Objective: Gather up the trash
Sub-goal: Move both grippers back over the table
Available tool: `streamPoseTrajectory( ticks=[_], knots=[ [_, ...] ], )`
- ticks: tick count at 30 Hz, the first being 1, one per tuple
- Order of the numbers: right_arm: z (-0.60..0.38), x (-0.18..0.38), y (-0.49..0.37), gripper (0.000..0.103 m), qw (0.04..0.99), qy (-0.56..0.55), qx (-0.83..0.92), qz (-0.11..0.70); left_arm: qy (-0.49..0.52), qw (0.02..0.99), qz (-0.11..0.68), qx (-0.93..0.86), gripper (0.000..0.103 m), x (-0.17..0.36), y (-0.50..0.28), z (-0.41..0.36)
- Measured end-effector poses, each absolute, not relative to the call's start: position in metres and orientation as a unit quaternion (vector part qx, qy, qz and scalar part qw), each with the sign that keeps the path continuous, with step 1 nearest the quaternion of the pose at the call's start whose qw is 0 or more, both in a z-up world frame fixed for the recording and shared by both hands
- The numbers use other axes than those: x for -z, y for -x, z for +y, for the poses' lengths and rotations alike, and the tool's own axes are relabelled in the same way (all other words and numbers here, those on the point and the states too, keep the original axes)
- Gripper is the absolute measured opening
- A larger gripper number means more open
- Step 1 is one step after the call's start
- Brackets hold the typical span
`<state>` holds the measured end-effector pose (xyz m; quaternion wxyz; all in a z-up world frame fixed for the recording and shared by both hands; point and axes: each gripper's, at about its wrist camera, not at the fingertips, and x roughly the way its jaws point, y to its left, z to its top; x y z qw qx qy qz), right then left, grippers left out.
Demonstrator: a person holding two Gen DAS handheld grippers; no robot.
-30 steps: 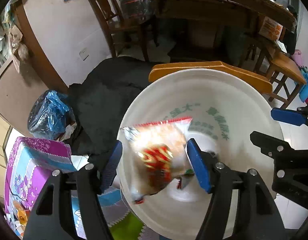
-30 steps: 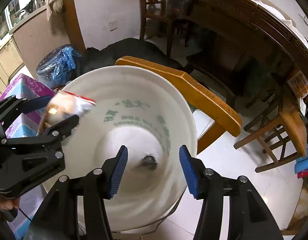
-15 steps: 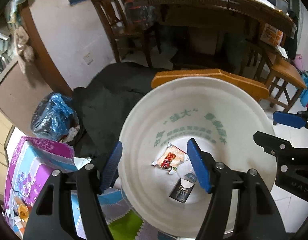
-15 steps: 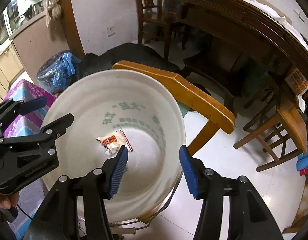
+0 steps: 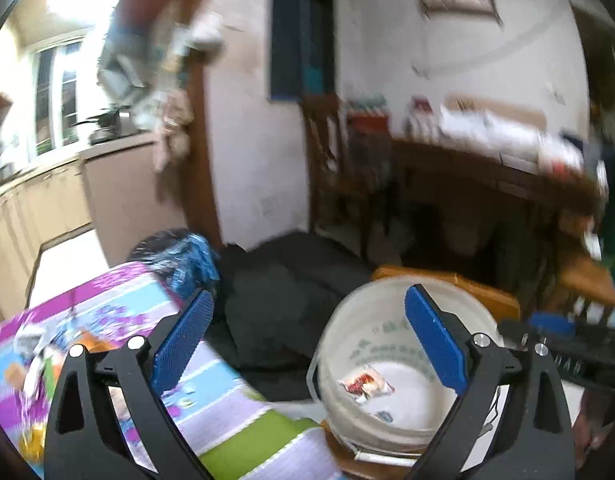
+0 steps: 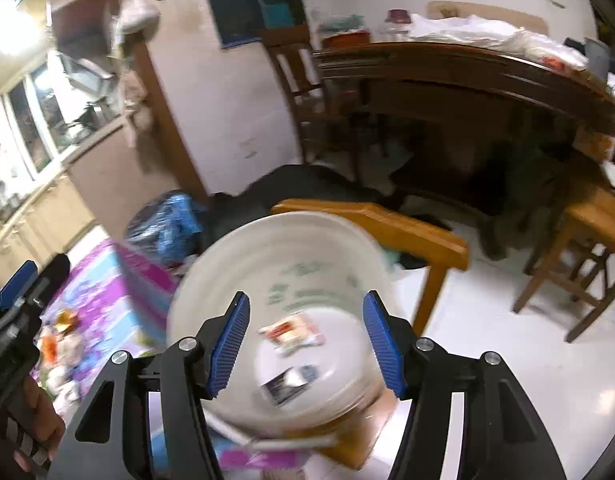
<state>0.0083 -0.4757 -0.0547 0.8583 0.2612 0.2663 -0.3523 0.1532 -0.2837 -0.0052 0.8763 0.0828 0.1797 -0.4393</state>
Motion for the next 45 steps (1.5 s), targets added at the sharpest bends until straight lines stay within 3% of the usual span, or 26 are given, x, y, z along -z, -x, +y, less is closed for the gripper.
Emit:
streamPoseTrajectory(
  ticks=[6,19,31,36,45],
  knots=[
    [-0.398,0.050,-0.032,0.060,0.895,-0.196,0.287,0.279,-0.048,0.909,0.186,0.370,0.093,0.010,-0.161,-0.180],
    [-0.255,0.098,-0.107,0.060,0.923,-0.134,0.074,0.354,-0.026,0.924,0.362,0.125,0.093,0.107,-0.195,0.043],
    [-0.193,0.104,-0.178,0.067,0.925,-0.121,-0.005,0.359,-0.015,0.919,0.383,0.095,0.093,0.122,-0.207,0.074],
    [-0.164,0.099,-0.236,0.040,0.911,-0.121,-0.073,0.388,0.005,0.910,0.407,0.083,0.093,0.136,-0.211,0.086],
    [-0.088,0.147,-0.317,0.034,0.854,-0.103,-0.167,0.483,0.013,0.902,0.422,0.089,0.093,0.142,-0.211,0.085]
  ],
)
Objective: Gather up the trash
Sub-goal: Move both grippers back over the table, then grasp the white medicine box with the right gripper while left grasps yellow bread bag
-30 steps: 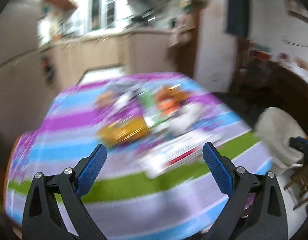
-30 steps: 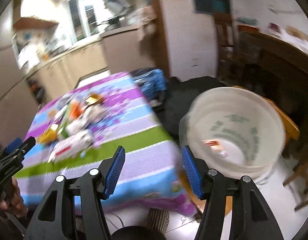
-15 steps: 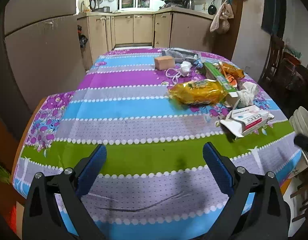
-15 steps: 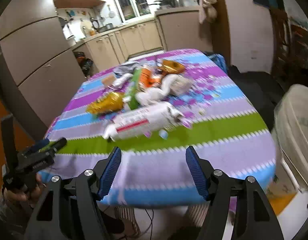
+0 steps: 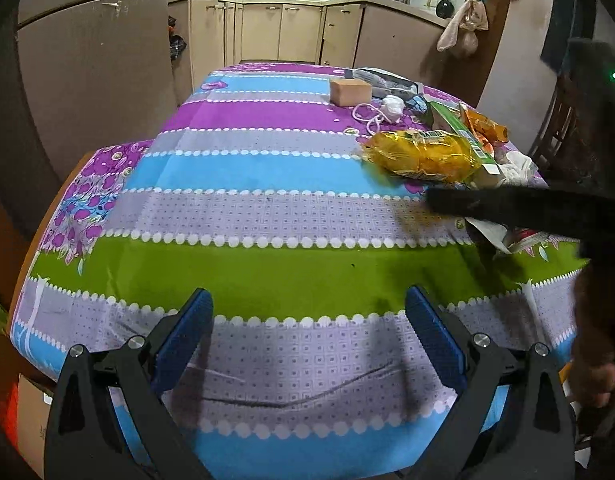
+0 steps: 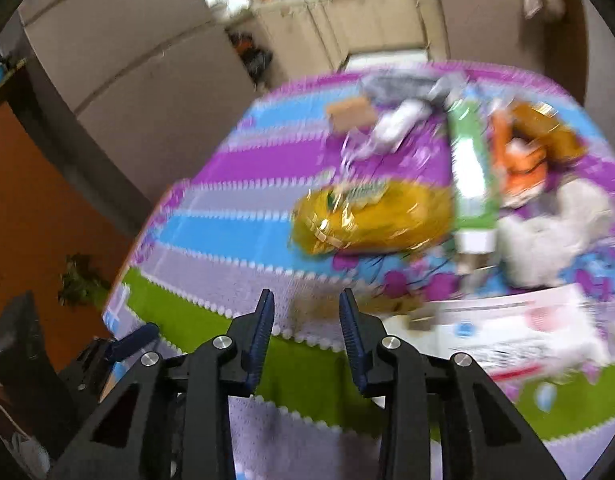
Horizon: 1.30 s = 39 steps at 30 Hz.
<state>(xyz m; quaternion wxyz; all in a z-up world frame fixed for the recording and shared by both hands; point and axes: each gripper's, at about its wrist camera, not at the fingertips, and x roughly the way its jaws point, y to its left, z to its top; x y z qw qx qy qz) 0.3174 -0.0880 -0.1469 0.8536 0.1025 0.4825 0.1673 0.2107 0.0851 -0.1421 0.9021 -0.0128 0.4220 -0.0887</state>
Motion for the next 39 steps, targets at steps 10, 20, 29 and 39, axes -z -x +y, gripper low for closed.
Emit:
streamPoseTrajectory(
  ticks=[10,20,29,39],
  knots=[
    [-0.162,0.144,-0.233,0.036,0.859,-0.106,-0.071,0.495,0.013,0.902,0.419,0.102,0.096,0.146,-0.214,0.077],
    [-0.215,0.107,-0.164,0.063,0.905,-0.101,0.010,0.414,0.005,0.903,0.417,0.106,0.096,0.144,-0.216,0.076],
    [-0.210,0.141,-0.236,0.078,0.904,-0.029,0.104,0.414,-0.127,0.914,0.333,0.195,0.096,0.110,-0.247,0.050],
    [-0.217,0.163,-0.258,0.052,0.901,-0.054,0.103,0.419,-0.268,0.830,0.289,0.394,0.096,0.113,-0.305,0.015]
  ],
)
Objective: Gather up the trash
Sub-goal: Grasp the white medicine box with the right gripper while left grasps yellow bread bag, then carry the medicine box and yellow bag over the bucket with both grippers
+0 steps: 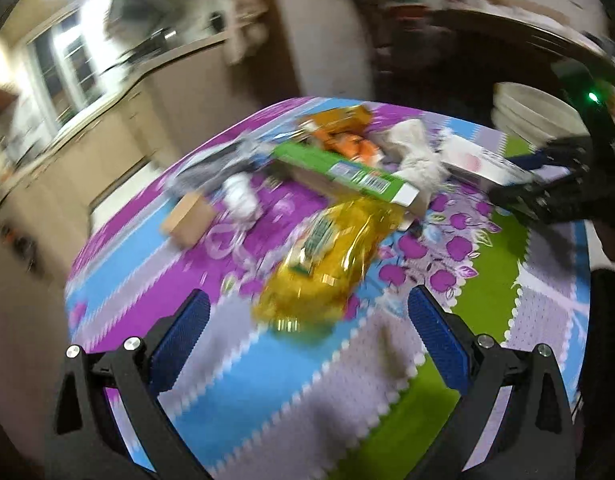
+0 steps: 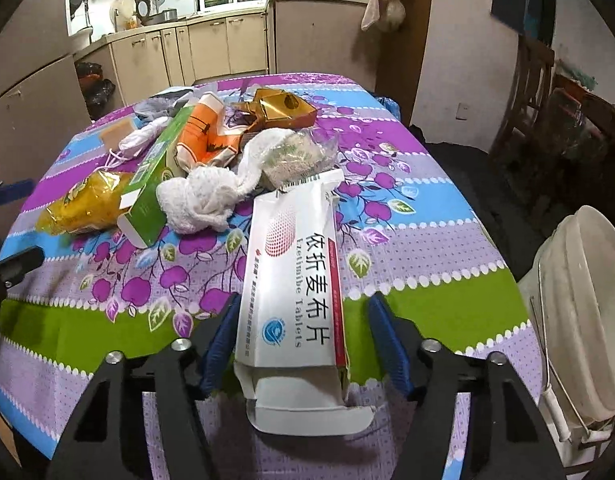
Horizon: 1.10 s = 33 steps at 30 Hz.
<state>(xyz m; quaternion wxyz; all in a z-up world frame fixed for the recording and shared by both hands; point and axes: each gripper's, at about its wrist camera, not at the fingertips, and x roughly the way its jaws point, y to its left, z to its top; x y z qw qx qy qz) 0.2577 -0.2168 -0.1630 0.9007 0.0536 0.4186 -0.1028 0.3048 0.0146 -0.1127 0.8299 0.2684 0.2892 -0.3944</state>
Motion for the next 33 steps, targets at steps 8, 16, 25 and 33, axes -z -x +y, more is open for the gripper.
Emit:
streamPoseTrajectory(
  ticks=[8,16,25,33],
  knots=[
    [-0.218,0.162,-0.258,0.045,0.905,-0.056,0.098,0.410,-0.319,0.775,0.291,0.462,0.096,0.128,-0.340,-0.017],
    [-0.220,0.163,-0.254,0.044,0.909,-0.065,0.092,0.402,-0.301,0.747,0.315,0.502,0.066,0.140,-0.343,-0.021],
    [-0.221,0.162,-0.245,0.043,0.908,-0.084,0.087,0.401,-0.292,0.762,0.319,0.481,0.044,0.141,-0.314,-0.012],
    [-0.215,0.155,-0.218,0.042,0.908,-0.105,0.070,0.400,-0.245,0.796,0.329,0.445,0.043,0.136,-0.257,0.010]
  ],
)
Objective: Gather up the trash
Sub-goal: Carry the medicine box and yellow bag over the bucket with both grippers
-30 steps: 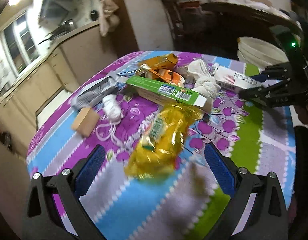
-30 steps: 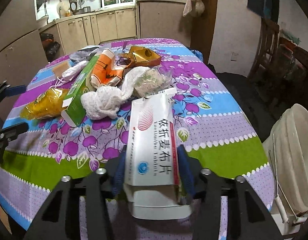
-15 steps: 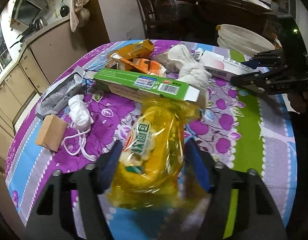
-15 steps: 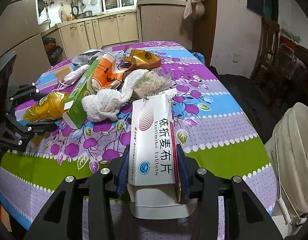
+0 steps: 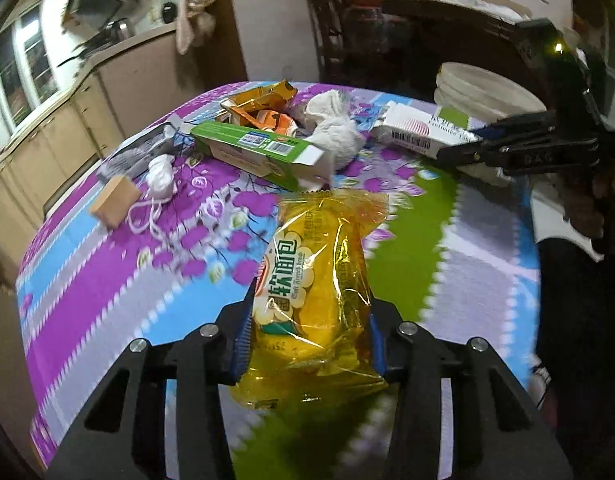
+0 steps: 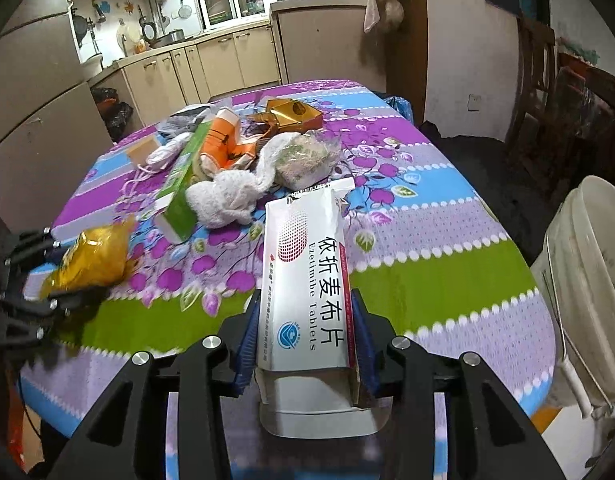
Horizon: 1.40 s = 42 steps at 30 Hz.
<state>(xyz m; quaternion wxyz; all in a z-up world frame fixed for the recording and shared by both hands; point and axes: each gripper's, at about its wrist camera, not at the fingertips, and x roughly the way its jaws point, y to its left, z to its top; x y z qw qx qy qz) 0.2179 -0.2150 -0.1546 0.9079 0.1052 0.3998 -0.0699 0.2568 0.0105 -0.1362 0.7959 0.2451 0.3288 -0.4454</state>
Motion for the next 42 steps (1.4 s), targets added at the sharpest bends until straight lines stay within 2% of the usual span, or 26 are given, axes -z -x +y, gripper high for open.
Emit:
streamPoseTrajectory(
  ticks=[11,18,31,42],
  knots=[
    [-0.214,0.136,-0.173,0.042,0.914,-0.113,0.065,0.385,-0.145,0.868,0.365,0.303,0.042,0.124,-0.208,-0.014],
    [-0.250,0.115,-0.137,0.042,0.916,-0.134,0.099,0.366,-0.104,0.882,0.353,0.294,0.041,0.104,-0.197,-0.048],
    [-0.352,0.059,-0.069,0.042,0.919,-0.157,0.190,0.307,-0.125,0.862,0.325,0.367,0.041,0.063,-0.189,-0.165],
    [-0.459,0.039,-0.014,0.042,0.893,-0.176,0.285,0.302,-0.184,0.825,0.296,0.444,0.041,0.048,-0.167,-0.296]
  ],
)
